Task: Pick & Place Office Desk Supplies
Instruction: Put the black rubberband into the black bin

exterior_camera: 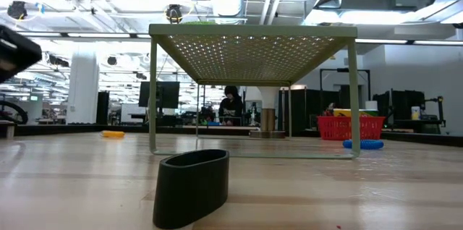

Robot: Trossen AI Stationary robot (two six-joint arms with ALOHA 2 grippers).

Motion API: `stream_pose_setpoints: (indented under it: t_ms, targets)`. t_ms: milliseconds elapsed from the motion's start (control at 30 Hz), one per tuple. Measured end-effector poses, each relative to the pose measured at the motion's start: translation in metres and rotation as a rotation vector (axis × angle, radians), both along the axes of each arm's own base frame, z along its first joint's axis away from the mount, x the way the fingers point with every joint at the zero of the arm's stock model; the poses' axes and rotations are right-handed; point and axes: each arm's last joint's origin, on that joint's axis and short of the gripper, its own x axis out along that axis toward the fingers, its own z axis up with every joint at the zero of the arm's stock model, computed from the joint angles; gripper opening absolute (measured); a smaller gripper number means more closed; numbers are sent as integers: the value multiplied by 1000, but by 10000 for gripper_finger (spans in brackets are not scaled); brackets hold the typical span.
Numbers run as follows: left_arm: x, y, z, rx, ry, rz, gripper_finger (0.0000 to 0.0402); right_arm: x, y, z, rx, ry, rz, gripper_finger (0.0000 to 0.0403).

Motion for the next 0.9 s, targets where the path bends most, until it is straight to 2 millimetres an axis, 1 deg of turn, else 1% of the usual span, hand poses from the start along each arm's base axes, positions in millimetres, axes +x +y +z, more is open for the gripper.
stream_pose_setpoints:
  t_ms: [200,333,433,533,567,700,800,900]
  targets:
    - [4,-4,-13,10,6,-3,171,2,1,1,16,-8,-6,234]
    - [6,-2,-21,41,21,23,138,2,1,1,19,-8,-13,234]
    - [11,2,-24,39,35,63,90,4,0,1,19,-9,-20,234]
    - [14,8,-22,33,48,96,21,6,-1,1,21,-12,-29,234]
    - [15,11,-20,38,51,108,12,7,-2,1,20,-17,-33,234]
    - [20,23,-6,35,20,138,3,13,-3,2,-1,-100,-65,234]
    - [23,33,14,10,-27,147,2,20,-3,5,-15,-192,-78,234]
    - [23,44,40,-42,-105,157,2,30,-3,9,-23,-277,-69,234]
